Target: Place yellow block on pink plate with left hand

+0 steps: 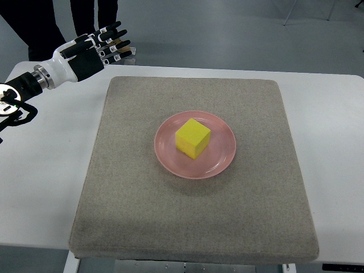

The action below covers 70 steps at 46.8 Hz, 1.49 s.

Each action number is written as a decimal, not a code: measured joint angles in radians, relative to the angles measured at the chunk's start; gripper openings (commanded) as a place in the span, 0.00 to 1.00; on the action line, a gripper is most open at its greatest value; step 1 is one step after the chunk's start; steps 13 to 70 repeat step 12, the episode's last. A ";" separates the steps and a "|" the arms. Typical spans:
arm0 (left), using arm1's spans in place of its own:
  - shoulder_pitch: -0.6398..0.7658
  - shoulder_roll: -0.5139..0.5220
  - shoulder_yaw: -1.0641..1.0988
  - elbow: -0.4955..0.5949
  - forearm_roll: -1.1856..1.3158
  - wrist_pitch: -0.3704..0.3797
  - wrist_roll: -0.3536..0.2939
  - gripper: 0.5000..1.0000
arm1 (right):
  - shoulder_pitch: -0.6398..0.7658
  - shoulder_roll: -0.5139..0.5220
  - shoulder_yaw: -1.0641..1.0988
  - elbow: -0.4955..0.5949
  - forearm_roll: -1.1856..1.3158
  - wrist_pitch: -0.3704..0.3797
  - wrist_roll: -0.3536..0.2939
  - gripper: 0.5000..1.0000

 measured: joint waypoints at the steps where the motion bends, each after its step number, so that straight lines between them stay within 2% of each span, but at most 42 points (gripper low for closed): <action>1: 0.001 0.000 0.000 0.000 0.000 0.000 0.000 0.99 | 0.000 0.000 0.000 0.000 0.000 0.001 0.000 0.85; 70: 0.007 -0.001 0.000 0.012 0.000 -0.005 0.000 0.99 | -0.001 0.000 0.001 0.003 -0.002 0.002 0.000 0.85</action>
